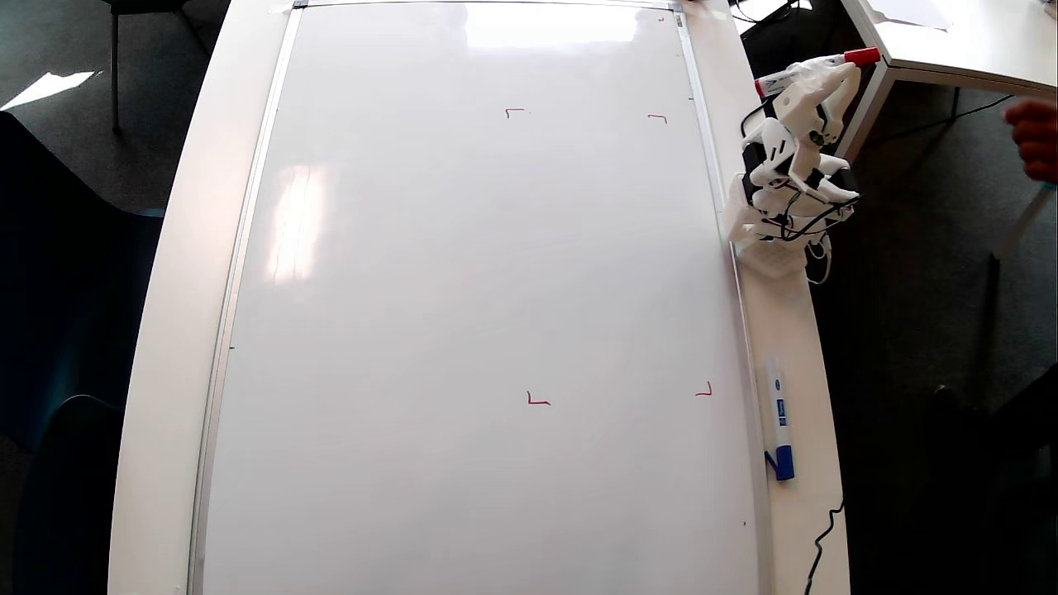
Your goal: Draw on a whiteboard a robot head using a pen attached to the gripper
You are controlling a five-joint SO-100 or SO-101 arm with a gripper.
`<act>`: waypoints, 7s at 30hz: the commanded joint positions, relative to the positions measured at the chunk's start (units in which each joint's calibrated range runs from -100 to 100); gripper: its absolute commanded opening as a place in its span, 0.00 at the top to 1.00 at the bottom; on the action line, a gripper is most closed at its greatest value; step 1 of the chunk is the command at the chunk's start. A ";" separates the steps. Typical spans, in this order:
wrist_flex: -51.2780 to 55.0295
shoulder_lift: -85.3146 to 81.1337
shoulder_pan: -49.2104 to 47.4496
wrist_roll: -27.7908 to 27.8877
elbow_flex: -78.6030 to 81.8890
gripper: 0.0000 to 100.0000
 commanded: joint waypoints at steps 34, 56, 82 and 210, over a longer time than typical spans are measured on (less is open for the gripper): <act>-0.75 0.50 0.14 0.04 0.28 0.99; -0.23 1.42 0.58 0.09 -1.17 0.99; 106.55 28.25 -0.08 5.14 -75.07 0.99; 175.62 122.93 -29.99 -0.44 -107.57 0.99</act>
